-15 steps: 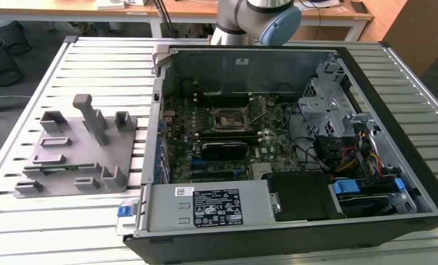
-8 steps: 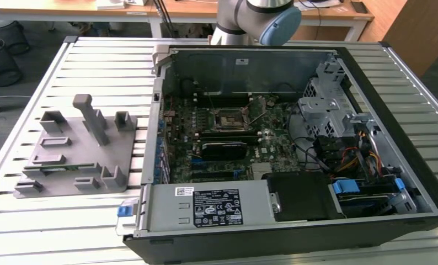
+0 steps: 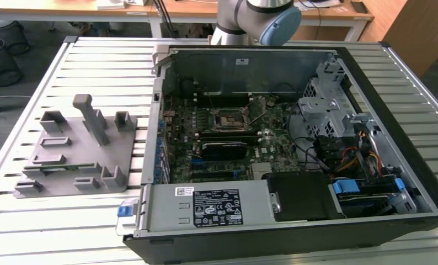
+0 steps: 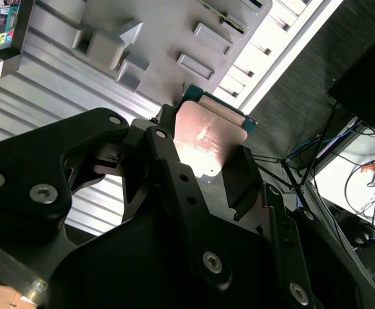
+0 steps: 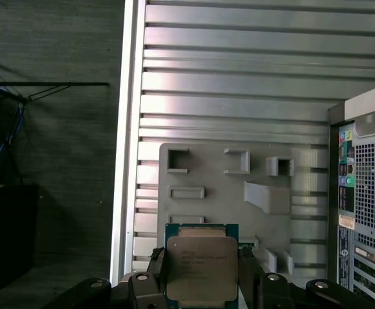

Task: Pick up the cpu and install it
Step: 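Pick up the cpu and move it towards the insertion slot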

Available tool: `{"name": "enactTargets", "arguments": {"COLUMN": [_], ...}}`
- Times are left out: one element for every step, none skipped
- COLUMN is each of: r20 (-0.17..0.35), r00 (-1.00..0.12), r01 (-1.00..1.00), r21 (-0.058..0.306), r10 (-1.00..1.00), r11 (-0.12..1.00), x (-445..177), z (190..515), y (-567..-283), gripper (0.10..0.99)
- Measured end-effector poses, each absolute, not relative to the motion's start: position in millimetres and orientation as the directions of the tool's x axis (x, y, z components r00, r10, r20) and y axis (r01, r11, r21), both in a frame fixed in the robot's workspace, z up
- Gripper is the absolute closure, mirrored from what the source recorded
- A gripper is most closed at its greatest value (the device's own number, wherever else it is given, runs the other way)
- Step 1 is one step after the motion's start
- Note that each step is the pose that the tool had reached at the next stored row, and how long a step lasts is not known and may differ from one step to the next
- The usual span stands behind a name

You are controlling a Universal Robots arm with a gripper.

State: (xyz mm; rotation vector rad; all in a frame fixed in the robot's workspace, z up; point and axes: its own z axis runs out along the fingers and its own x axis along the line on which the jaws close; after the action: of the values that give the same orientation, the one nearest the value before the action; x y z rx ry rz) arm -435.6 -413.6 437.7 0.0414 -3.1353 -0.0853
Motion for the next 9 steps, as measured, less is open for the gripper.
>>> {"name": "enactTargets", "arguments": {"r20": [0.004, 0.004, 0.004, 0.004, 0.004, 0.004, 0.004, 0.004, 0.004], "r00": [-1.0, -1.0, -1.0, -1.0, -1.0, -1.0, -1.0, -1.0, -1.0], "r01": [-0.026, -0.026, -0.026, -0.026, -0.026, -0.026, -0.026, -0.026, -0.026], "r21": [0.054, 0.054, 0.054, 0.054, 0.054, 0.054, 0.054, 0.054, 0.054], "r10": [-0.026, -0.026, -0.027, -0.026, -0.026, -0.026, -0.026, -0.026, -0.026], "r11": [0.998, 0.998, 0.998, 0.998, 0.998, 0.998, 0.998, 0.998, 0.998], "x": [-435.6, -435.6, -435.6, -435.6, -435.6, -435.6, -435.6, -435.6, -435.6], "z": [438.6, 439.5, 439.6, 439.7, 439.9, 440.1, 440.9, 441.2, 441.3], "y": [-413.6, -413.6, -413.6, -413.6, -413.6, -413.6, -413.6, -413.6, -413.6], "gripper": [0.549, 0.549, 0.549, 0.549, 0.549, 0.549, 0.549, 0.549, 0.549]}}
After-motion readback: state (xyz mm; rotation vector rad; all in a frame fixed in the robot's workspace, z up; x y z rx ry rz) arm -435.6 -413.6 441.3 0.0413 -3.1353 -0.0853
